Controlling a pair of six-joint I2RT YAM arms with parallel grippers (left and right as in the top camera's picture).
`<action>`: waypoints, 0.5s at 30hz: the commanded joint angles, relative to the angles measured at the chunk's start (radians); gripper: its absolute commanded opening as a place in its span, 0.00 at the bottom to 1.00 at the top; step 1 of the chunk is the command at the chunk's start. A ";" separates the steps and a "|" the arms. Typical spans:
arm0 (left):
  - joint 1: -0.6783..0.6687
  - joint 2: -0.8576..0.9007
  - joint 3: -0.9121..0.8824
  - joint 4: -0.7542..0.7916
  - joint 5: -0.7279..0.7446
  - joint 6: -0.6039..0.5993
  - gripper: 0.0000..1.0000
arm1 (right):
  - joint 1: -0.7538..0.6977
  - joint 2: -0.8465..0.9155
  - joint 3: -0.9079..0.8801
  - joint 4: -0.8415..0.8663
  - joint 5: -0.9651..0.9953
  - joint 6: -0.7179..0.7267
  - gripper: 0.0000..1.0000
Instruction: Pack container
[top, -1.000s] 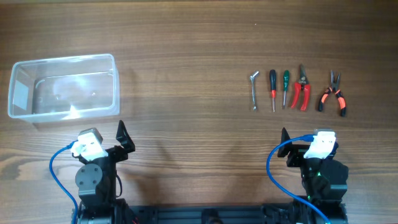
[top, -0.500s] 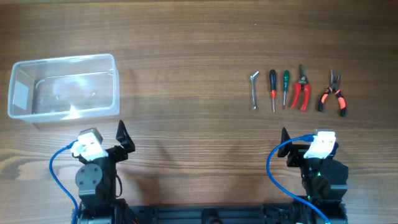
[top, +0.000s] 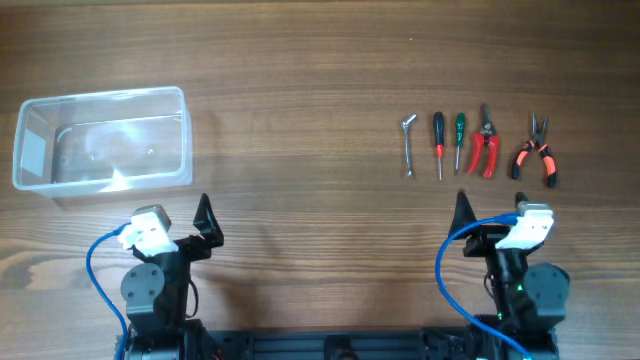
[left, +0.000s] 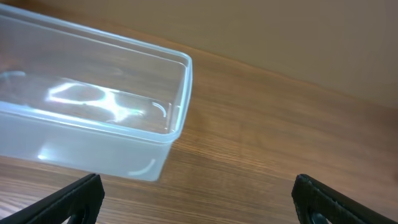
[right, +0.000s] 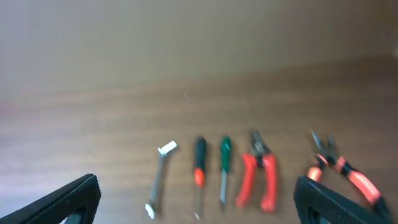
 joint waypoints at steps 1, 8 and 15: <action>-0.005 0.035 0.062 0.028 0.020 -0.140 1.00 | 0.000 0.037 0.021 0.092 -0.099 0.069 1.00; -0.003 0.261 0.294 0.033 -0.074 -0.191 0.99 | 0.000 0.366 0.192 0.145 -0.096 0.183 1.00; 0.023 0.683 0.635 -0.073 -0.082 -0.183 1.00 | 0.000 0.900 0.623 -0.089 -0.108 0.114 1.00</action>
